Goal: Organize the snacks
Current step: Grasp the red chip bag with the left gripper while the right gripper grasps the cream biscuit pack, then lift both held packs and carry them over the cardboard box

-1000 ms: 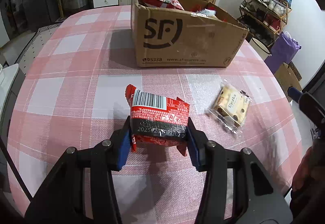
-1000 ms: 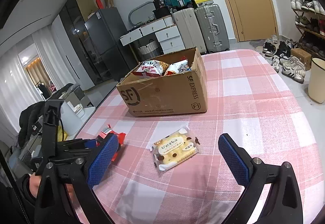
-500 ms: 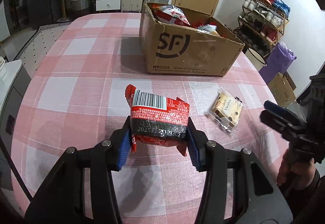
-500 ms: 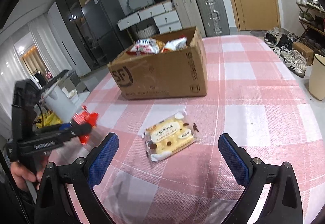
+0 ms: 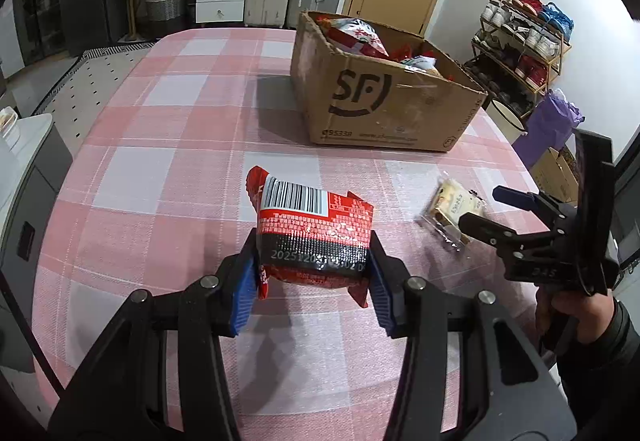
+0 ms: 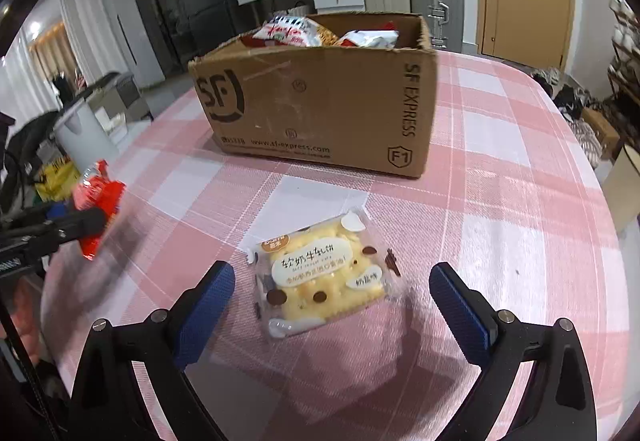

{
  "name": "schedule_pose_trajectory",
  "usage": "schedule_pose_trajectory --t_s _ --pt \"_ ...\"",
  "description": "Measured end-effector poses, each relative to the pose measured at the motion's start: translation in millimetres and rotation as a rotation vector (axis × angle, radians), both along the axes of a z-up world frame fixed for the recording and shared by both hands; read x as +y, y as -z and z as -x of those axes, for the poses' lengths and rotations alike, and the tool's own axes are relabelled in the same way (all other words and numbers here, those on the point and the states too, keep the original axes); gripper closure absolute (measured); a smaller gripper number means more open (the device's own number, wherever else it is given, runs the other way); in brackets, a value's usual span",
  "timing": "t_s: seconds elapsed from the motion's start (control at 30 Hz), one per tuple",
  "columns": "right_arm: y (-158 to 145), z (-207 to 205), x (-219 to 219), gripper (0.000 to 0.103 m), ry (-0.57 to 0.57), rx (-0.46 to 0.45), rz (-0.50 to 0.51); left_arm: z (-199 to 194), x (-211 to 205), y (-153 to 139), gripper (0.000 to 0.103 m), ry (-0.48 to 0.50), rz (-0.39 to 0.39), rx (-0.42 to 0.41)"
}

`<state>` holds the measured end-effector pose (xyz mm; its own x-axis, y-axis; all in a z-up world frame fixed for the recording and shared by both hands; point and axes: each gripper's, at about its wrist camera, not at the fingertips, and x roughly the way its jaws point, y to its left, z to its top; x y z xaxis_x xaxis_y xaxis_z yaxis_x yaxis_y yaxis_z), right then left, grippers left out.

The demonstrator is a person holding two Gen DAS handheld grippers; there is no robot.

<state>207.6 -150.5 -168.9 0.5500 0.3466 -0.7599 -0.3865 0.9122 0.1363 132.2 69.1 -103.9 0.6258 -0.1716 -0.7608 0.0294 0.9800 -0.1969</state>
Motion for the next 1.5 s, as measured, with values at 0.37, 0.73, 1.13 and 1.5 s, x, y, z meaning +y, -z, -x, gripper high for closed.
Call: schedule_pose_trajectory --t_s 0.37,0.73,1.13,1.5 --pt "21 -19 20 0.012 -0.066 0.046 0.111 2 14 5 0.058 -0.028 0.005 0.016" --pt "22 -14 21 0.034 -0.069 0.013 0.139 1 14 10 0.058 -0.039 0.003 0.028" --pt "18 -5 5 0.039 -0.042 0.019 0.018 2 14 8 0.058 -0.042 0.0 0.021" --pt "10 4 -5 0.04 -0.029 0.016 -0.057 6 9 1 0.058 -0.031 -0.006 0.008"
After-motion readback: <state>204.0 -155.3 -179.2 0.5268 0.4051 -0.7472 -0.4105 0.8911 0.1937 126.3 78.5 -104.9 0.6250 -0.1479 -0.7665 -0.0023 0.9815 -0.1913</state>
